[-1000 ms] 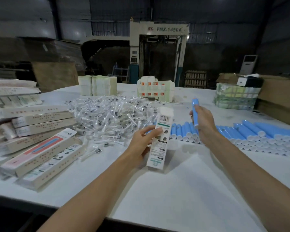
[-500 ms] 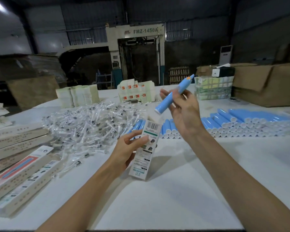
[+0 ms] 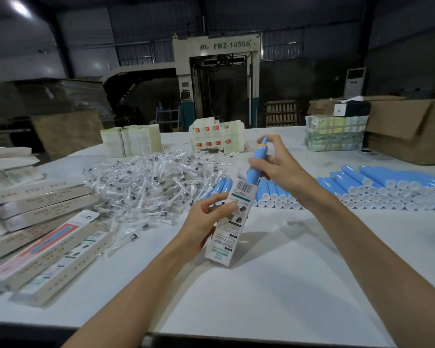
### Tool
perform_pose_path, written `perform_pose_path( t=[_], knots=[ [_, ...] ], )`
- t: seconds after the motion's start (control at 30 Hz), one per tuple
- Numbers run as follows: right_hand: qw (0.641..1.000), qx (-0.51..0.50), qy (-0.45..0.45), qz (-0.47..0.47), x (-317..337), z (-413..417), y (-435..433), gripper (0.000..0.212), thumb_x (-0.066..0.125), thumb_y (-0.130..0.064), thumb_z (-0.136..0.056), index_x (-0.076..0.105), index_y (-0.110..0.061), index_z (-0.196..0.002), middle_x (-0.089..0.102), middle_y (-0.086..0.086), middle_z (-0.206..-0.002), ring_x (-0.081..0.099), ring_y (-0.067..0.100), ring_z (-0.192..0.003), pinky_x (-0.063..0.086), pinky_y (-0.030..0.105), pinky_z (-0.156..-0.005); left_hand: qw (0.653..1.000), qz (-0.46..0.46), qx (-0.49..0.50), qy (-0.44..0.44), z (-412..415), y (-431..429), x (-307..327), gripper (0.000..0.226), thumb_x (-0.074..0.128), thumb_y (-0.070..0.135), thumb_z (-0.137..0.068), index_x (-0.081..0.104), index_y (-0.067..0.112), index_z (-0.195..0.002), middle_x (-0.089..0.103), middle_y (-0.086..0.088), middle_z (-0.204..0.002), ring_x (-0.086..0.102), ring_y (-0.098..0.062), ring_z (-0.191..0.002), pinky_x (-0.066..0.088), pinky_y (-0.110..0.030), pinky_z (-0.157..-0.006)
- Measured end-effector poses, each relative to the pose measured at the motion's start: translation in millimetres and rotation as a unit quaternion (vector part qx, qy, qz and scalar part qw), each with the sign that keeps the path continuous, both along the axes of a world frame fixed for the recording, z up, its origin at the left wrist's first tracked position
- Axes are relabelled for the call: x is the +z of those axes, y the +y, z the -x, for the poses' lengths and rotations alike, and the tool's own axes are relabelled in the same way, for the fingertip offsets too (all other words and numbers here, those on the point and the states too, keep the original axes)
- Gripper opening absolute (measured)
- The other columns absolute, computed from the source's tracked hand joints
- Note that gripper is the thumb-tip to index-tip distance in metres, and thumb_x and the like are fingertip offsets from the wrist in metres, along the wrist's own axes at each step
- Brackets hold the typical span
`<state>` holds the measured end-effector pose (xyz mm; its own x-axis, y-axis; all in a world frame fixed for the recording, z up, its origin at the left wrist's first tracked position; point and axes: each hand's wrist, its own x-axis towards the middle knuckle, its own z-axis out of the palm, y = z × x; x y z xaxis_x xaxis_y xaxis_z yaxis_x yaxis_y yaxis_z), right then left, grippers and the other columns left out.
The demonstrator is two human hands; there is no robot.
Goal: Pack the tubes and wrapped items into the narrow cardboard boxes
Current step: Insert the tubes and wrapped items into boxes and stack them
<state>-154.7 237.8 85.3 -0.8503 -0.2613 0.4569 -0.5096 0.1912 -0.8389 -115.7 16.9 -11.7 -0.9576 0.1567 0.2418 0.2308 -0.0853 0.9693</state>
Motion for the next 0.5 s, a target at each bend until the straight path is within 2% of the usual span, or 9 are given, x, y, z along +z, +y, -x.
perform_pose_path(
  t=[0.07,0.1,0.2,0.23,0.3,0.33,0.4,0.47,0.5],
  knots=[
    [0.998,-0.001,-0.003,-0.059,-2.8,1.0,-4.0,0.031,0.063,-0.029,-0.104,0.038,-0.027,-0.122,0.075,0.005,-0.095,0.063,0.001,-0.075,0.055,0.030,-0.065,1.000,0.002,0.005,0.001,0.2,-0.6,0.8,0.047,0.086,0.042,-0.087,0.076,0.023,-0.128,0.078,-0.017,-0.122,0.073,-0.046,-0.116,0.054,-0.068,-0.106],
    [0.997,-0.009,0.000,-0.074,-4.4,1.3,-6.3,0.031,0.064,-0.029,-0.102,0.039,-0.024,-0.120,0.070,0.006,-0.101,0.062,-0.003,-0.078,0.056,0.031,-0.069,1.000,-0.001,0.007,0.000,0.3,-1.3,0.8,0.046,0.086,0.043,-0.087,0.077,0.024,-0.128,0.078,-0.017,-0.122,0.073,-0.045,-0.116,0.054,-0.068,-0.105],
    [0.986,-0.047,0.027,-0.160,-9.6,0.0,-13.7,0.022,0.064,-0.032,-0.102,0.052,-0.015,-0.110,0.051,0.001,-0.110,0.057,-0.012,-0.084,0.051,0.015,-0.068,1.000,-0.002,0.017,0.005,0.4,-1.6,-1.2,0.045,0.084,0.042,-0.089,0.076,0.020,-0.128,0.078,-0.018,-0.121,0.074,-0.046,-0.114,0.056,-0.067,-0.103],
    [0.976,-0.070,0.041,-0.203,-12.4,-1.0,-16.7,0.021,0.060,-0.036,-0.104,0.055,-0.015,-0.107,0.047,-0.001,-0.110,0.056,-0.007,-0.092,0.049,0.016,-0.074,1.000,-0.004,0.020,0.000,1.6,-1.8,-2.4,0.045,0.084,0.041,-0.090,0.076,0.019,-0.128,0.078,-0.018,-0.120,0.074,-0.046,-0.113,0.057,-0.066,-0.103],
    [0.952,-0.129,0.074,-0.268,-19.7,-4.0,-24.7,0.027,0.053,-0.041,-0.107,0.058,-0.016,-0.115,0.048,0.001,-0.118,0.053,0.013,-0.110,0.049,0.034,-0.094,1.000,-0.018,0.022,-0.014,4.3,-2.1,-5.2,0.043,0.084,0.039,-0.091,0.076,0.017,-0.127,0.078,-0.020,-0.119,0.073,-0.049,-0.113,0.058,-0.064,-0.101],
    [0.938,-0.167,0.104,-0.285,-22.2,-7.9,-30.5,0.033,0.052,-0.040,-0.107,0.056,-0.015,-0.127,0.048,0.002,-0.126,0.052,0.021,-0.117,0.046,0.042,-0.102,0.999,-0.034,0.024,-0.025,5.8,-2.7,-8.0,0.042,0.084,0.037,-0.092,0.076,0.015,-0.127,0.078,-0.022,-0.119,0.072,-0.051,-0.114,0.058,-0.064,-0.102],
    [0.901,-0.248,0.207,-0.288,-23.1,-17.2,-45.9,0.047,0.054,-0.034,-0.106,0.045,-0.012,-0.146,0.048,0.006,-0.136,0.049,0.026,-0.125,0.042,0.047,-0.107,0.996,-0.065,0.032,-0.052,6.6,-3.8,-8.8,0.041,0.085,0.035,-0.092,0.077,0.012,-0.125,0.078,-0.024,-0.118,0.072,-0.052,-0.114,0.059,-0.059,-0.099],
    [0.877,-0.260,0.310,-0.258,-18.2,-25.4,-71.9,0.042,0.056,-0.025,-0.104,0.049,-0.011,-0.144,0.054,0.006,-0.130,0.051,0.024,-0.118,0.046,0.045,-0.104,0.995,-0.073,0.036,-0.059,8.4,-4.4,-9.9,0.030,0.084,0.033,-0.093,0.079,0.012,-0.114,0.079,-0.021,-0.110,0.078,-0.041,-0.098,0.064,-0.044,-0.083],
    [0.880,-0.223,0.337,-0.251,-14.9,-28.3,-89.2,0.033,0.056,-0.021,-0.104,0.056,-0.012,-0.136,0.058,0.004,-0.123,0.053,0.021,-0.113,0.049,0.043,-0.101,0.995,-0.069,0.037,-0.059,7.8,-4.7,-11.6,0.018,0.080,0.029,-0.097,0.080,0.014,-0.106,0.080,-0.018,-0.102,0.078,-0.033,-0.087,0.062,-0.036,-0.073]
  ],
)
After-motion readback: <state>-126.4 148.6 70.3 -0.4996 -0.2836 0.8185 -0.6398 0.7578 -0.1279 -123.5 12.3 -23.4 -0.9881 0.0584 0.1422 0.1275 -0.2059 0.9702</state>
